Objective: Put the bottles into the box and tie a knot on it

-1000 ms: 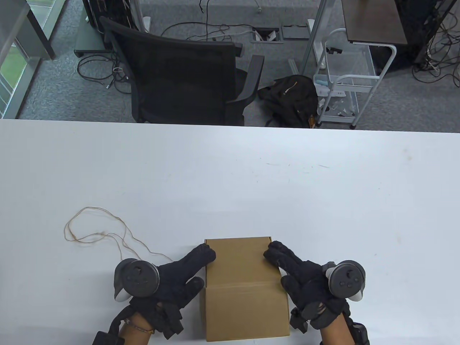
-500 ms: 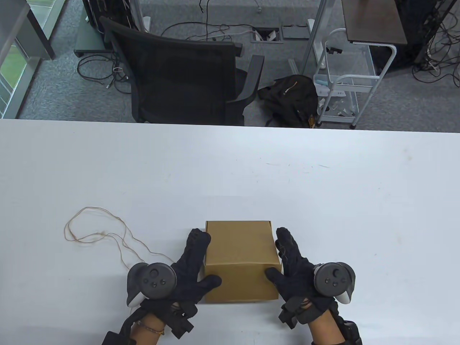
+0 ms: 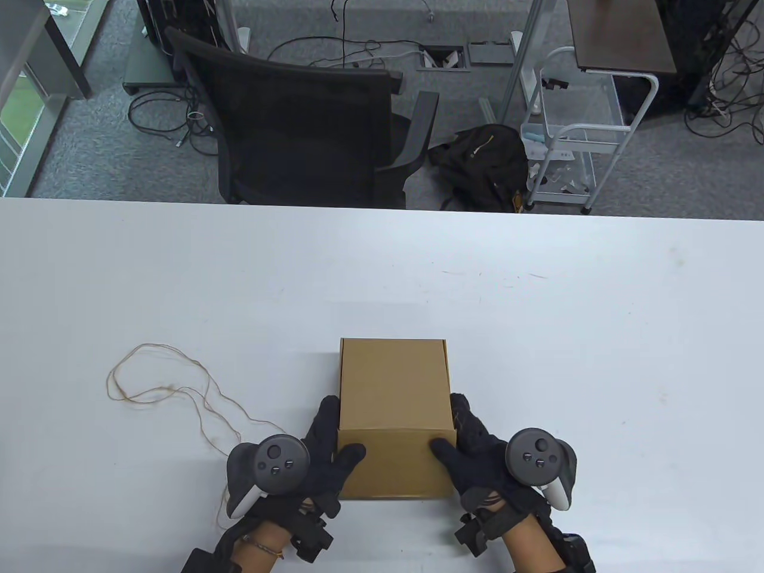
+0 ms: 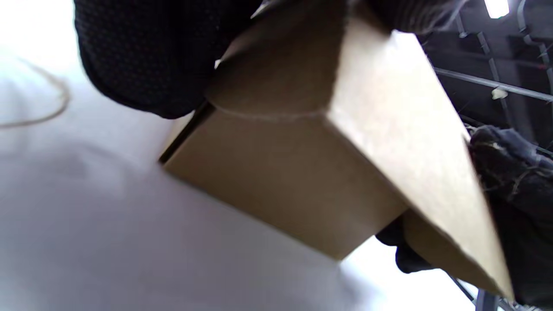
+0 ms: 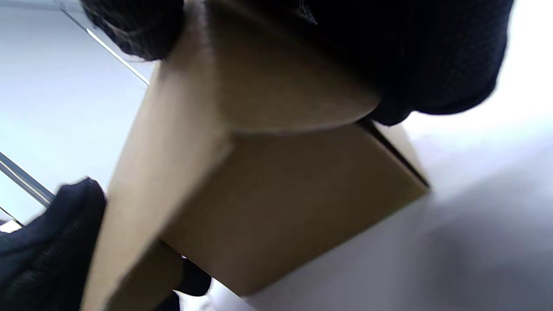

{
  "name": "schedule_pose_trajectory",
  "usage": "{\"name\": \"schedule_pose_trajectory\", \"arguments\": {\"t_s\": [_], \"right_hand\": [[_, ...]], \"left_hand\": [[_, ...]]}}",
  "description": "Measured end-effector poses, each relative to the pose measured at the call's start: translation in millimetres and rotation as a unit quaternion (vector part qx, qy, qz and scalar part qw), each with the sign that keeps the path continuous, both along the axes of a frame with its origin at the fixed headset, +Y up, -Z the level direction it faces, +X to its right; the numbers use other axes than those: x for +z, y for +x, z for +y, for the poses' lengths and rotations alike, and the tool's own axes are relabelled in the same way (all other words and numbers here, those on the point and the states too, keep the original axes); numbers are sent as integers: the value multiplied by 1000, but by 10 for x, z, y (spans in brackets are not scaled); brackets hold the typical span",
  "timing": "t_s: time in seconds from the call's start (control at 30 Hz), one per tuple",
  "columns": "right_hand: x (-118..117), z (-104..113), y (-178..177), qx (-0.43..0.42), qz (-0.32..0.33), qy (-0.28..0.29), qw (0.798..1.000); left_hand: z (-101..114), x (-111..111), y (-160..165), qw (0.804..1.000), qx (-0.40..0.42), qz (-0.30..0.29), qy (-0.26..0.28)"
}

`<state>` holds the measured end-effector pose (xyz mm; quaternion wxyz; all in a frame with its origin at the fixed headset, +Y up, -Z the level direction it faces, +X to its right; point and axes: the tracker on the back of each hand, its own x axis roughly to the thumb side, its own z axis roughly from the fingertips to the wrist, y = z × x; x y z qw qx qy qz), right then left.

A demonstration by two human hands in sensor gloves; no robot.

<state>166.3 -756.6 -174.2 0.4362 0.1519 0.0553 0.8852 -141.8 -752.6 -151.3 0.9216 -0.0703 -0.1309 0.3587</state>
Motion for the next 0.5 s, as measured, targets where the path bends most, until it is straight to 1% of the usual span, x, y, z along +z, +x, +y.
{"name": "schedule_pose_trajectory", "arguments": {"t_s": [0.03, 0.1, 0.17, 0.23, 0.27, 0.3, 0.5], "right_hand": [[-7, -18, -6, 13, -2, -15, 1000], [-20, -80, -26, 28, 14, -50, 998], [-28, -168, -38, 23, 23, -83, 996], [-35, -172, -29, 4, 23, -95, 995], [-33, -165, -28, 6, 25, -100, 995], [-31, -161, -30, 9, 29, -104, 994], [-15, -150, -37, 4, 13, -125, 992]], "left_hand": [[-9, -4, 6, 1000, 4, 4, 0], [-20, -2, 15, 1000, -7, 5, -4], [-57, 4, 17, 999, -25, 7, -18], [-79, 10, 11, 999, -17, 10, -33], [-89, 13, 7, 999, -10, 11, -50], [-91, 19, 6, 998, -5, 11, -57], [-69, 18, -9, 997, 5, 19, -80]]}}
